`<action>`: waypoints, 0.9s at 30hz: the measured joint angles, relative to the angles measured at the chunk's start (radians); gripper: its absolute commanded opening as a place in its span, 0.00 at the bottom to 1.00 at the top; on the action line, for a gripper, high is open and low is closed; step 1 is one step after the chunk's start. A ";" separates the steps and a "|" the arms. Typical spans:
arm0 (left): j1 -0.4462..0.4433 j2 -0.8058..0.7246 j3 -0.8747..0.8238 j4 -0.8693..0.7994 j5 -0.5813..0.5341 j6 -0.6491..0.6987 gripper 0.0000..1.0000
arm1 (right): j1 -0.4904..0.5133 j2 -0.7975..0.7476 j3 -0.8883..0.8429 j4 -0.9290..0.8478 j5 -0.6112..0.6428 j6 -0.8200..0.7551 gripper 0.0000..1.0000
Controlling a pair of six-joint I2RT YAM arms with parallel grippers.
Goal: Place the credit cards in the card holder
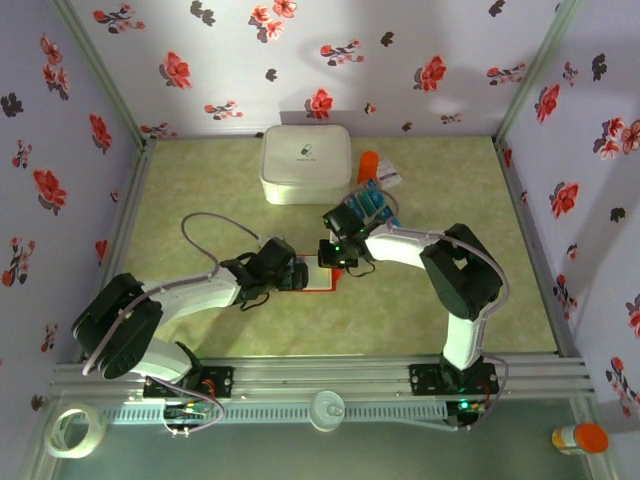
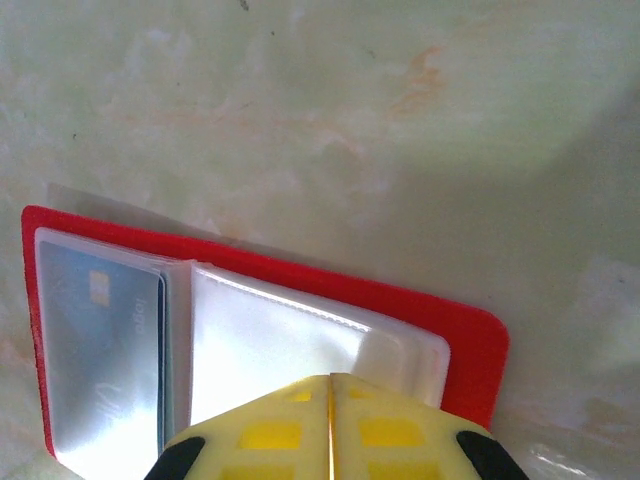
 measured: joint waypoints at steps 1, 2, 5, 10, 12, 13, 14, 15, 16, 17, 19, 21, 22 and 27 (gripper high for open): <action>0.000 0.000 0.000 0.000 0.000 0.000 1.00 | -0.002 -0.004 0.002 -0.005 0.002 -0.003 0.09; 0.000 0.000 0.000 0.000 0.000 0.000 1.00 | -0.003 -0.007 0.003 -0.009 0.004 -0.006 0.09; 0.000 0.002 0.000 0.000 0.000 0.000 1.00 | -0.009 -0.021 0.006 -0.019 0.009 -0.007 0.09; -0.001 0.002 0.000 0.000 0.000 0.000 1.00 | -0.012 -0.030 0.006 -0.023 0.019 -0.009 0.09; -0.002 0.002 0.000 0.001 0.000 0.000 1.00 | -0.012 -0.030 0.006 -0.027 0.019 -0.014 0.09; -0.002 0.002 0.000 0.001 0.000 0.000 1.00 | -0.012 -0.029 0.006 -0.027 0.019 -0.015 0.09; -0.002 0.002 0.000 0.001 0.000 0.000 1.00 | -0.012 -0.029 0.006 -0.027 0.019 -0.016 0.09; -0.002 0.002 0.000 0.001 0.000 0.000 1.00 | -0.012 -0.029 0.006 -0.027 0.019 -0.018 0.09; -0.002 0.002 0.000 0.001 0.000 0.000 1.00 | -0.012 -0.028 0.007 -0.027 0.019 -0.019 0.09; -0.002 0.002 0.000 0.001 0.000 0.000 1.00 | -0.012 -0.026 0.008 -0.026 0.019 -0.020 0.09; -0.002 0.002 0.000 0.001 0.000 0.000 1.00 | -0.012 -0.013 0.010 -0.025 0.015 -0.022 0.09; -0.002 0.002 0.000 0.001 0.000 0.000 1.00 | -0.012 0.004 0.010 -0.023 0.003 -0.022 0.08; -0.002 0.002 0.000 0.001 0.000 0.000 1.00 | -0.012 0.012 0.010 -0.017 -0.008 -0.021 0.08; -0.002 0.004 0.000 0.001 0.000 0.000 1.00 | -0.008 0.023 0.013 0.016 -0.039 -0.002 0.08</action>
